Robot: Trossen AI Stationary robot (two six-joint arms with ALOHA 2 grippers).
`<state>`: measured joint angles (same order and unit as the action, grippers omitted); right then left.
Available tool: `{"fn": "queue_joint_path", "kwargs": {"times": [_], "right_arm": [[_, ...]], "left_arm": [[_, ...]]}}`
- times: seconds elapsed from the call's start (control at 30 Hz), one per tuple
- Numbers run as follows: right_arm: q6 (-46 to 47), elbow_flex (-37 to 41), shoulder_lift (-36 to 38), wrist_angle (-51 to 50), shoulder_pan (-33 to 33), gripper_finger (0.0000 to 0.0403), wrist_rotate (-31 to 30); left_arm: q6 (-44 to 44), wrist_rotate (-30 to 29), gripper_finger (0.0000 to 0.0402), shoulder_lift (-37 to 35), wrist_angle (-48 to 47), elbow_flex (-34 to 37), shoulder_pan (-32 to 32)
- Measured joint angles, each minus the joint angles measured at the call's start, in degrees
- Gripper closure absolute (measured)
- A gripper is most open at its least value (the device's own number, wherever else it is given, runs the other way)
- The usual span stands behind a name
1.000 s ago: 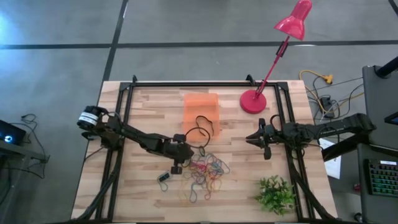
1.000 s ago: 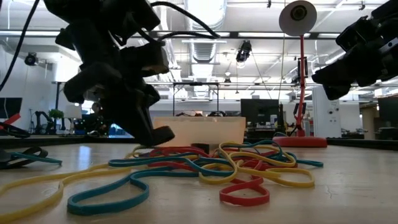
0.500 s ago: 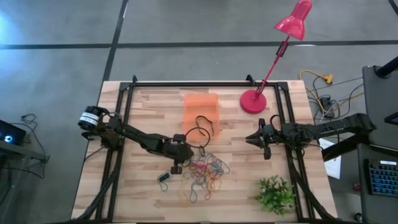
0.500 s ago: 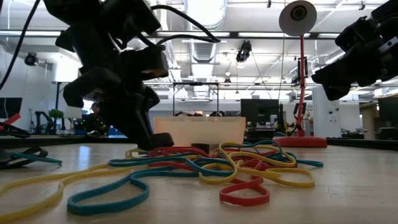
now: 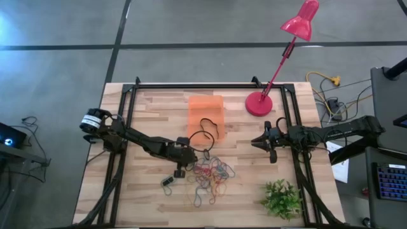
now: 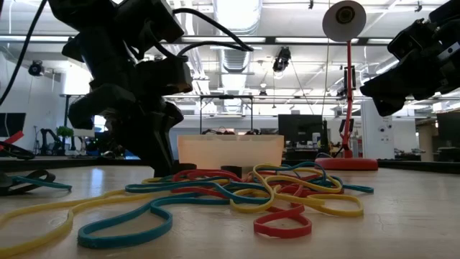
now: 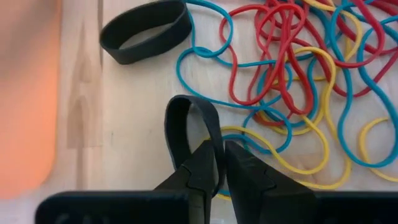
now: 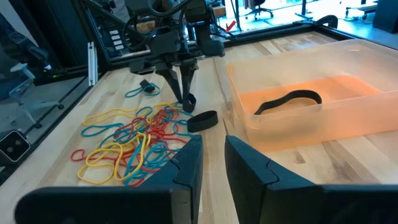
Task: Pick and place rubber bands into bin
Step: Put the black rubber band into the orange bin
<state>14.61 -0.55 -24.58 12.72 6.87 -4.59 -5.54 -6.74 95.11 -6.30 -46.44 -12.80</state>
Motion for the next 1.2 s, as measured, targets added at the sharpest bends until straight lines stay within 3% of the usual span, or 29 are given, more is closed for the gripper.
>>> {"fn": "queue_joint_path", "kwargs": {"times": [0.5,0.63,0.73,1.2], "right_arm": [[-0.4,0.0,0.0,-0.1,0.0,0.0344,-0.1],[-0.9,0.0,0.0,-0.1,0.0,0.0344,0.0],[-1.1,0.0,0.0,0.0,0.0,0.0344,-0.1],[0.3,0.0,0.0,0.1,0.0,0.0344,-0.1]], "left_arm": [[7.0,-1.7,0.0401,-2.0,2.2,-5.1,-0.9],[11.9,-10.9,0.0401,-3.7,2.2,-6.5,-0.4],[14.5,-16.9,0.0401,-4.8,1.9,-7.1,1.6],[14.9,-15.8,0.0401,-4.4,2.3,-6.9,14.1]]}}
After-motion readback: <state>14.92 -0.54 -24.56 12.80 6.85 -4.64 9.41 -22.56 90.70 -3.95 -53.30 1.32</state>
